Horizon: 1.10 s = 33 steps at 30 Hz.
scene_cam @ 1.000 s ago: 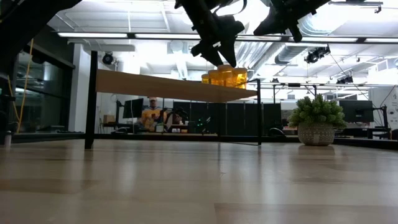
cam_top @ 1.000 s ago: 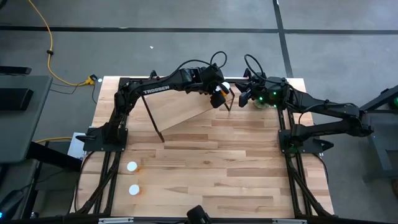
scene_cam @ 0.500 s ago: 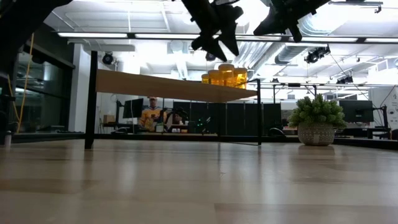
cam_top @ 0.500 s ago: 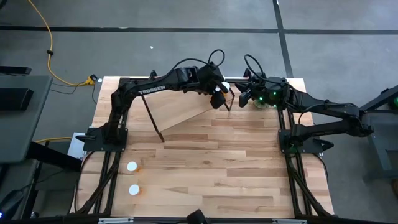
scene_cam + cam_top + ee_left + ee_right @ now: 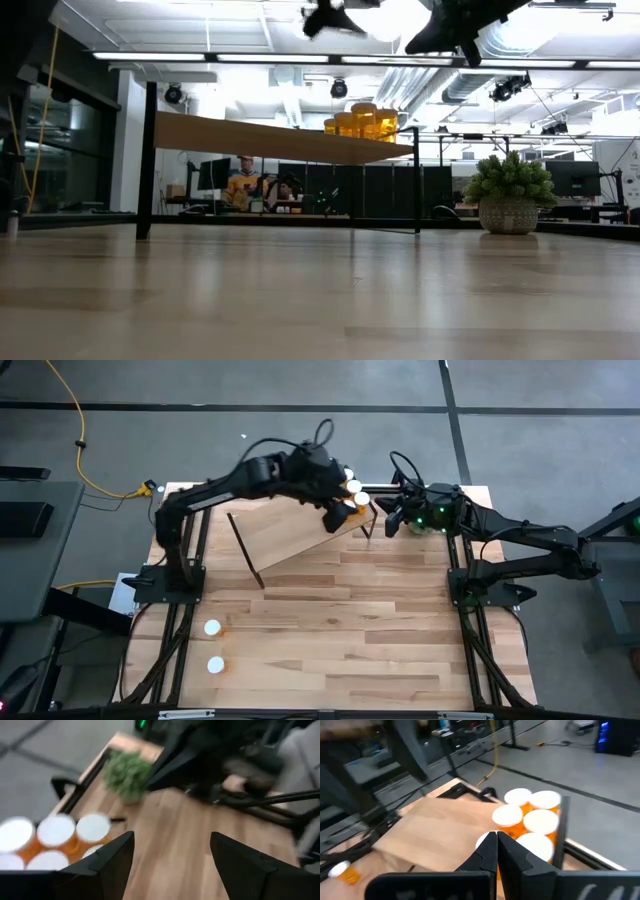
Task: Pick and place medicine bottles onto shelf by color
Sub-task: Put the pill bottle on the shelf aligned with the other pill bottles
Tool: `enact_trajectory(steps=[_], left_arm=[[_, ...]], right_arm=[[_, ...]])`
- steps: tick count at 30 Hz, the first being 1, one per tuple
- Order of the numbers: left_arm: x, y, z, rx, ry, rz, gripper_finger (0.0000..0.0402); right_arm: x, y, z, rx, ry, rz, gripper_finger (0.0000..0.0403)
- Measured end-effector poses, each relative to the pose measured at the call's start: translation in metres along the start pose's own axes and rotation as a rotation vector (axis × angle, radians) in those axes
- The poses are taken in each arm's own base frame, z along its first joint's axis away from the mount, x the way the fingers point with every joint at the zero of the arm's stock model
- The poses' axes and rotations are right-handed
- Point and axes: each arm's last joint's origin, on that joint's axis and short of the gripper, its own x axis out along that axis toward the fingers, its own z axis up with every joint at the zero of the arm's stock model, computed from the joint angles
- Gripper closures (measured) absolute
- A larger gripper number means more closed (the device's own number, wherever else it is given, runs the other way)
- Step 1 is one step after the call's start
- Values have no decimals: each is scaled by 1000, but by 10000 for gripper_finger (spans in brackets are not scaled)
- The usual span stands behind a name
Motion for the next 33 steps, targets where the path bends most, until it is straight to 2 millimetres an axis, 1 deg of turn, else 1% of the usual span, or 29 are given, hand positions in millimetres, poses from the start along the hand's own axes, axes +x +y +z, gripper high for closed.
enact_trajectory(steps=[2,3,5,6,9,10,12,15,18,21,24,29,33], left_arm=[[-20,-16,1,45,-48,-33,149],[-30,-24,-3,61,-68,-41,149],[-44,-41,-14,86,-149,-42,149],[-49,-48,-24,88,-187,-42,149],[-66,-63,-63,57,-322,-66,149],[-72,-66,-80,42,-368,-76,149],[-84,-72,-110,-5,-461,-102,149],[-96,-77,-156,-74,-546,-121,149],[-113,-77,-187,-123,-624,-125,149],[-130,-74,-206,-100,-653,-143,149],[-141,-70,-213,-53,-644,-175,149],[-155,-64,-217,36,-637,-212,149],[-160,-62,-217,34,-642,-223,149]], right_arm=[[0,1,0,-7,14,42,403],[0,2,-1,-17,22,66,403],[0,3,-1,-26,31,110,403],[0,4,0,-26,32,128,403],[-1,6,1,-49,25,187,403],[-1,7,2,-56,19,211,403],[-1,9,5,-68,-2,266,403],[-3,14,10,-72,-35,378,403],[-5,19,15,-75,-76,490,403],[-7,23,17,-81,-103,527,403],[-8,25,18,-71,-120,534,403],[-10,29,21,-16,-144,560,403],[-11,32,21,-5,-146,572,403]])
